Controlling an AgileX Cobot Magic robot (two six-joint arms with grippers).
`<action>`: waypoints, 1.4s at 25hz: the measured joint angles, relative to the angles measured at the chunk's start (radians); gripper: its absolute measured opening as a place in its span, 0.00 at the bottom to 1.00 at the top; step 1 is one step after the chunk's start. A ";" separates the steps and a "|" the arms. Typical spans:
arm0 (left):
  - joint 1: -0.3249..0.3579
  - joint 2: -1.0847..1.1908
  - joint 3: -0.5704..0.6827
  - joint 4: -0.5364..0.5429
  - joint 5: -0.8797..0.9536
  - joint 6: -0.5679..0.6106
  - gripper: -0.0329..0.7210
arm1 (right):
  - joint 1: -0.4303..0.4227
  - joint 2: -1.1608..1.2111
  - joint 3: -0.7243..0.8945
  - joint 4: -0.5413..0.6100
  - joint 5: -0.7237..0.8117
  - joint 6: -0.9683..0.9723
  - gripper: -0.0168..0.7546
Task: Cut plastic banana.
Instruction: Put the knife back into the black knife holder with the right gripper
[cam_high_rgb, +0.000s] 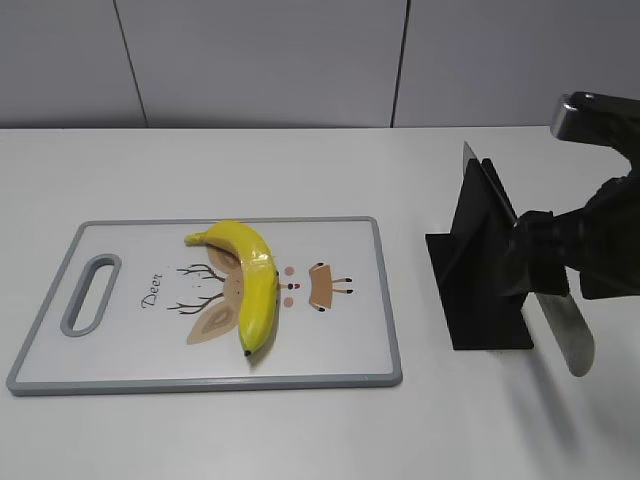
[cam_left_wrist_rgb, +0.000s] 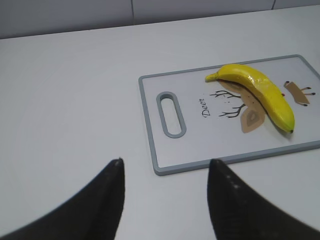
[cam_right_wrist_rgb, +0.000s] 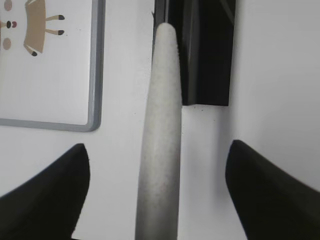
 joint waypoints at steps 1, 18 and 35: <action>0.000 0.000 0.000 0.000 0.000 0.000 0.72 | 0.000 -0.007 0.000 0.001 0.000 -0.012 0.86; 0.000 0.000 0.000 -0.002 0.000 0.000 0.88 | 0.000 -0.573 0.126 0.030 0.157 -0.443 0.85; 0.000 0.000 0.000 -0.007 0.000 0.000 0.81 | 0.000 -1.208 0.325 -0.003 0.306 -0.446 0.76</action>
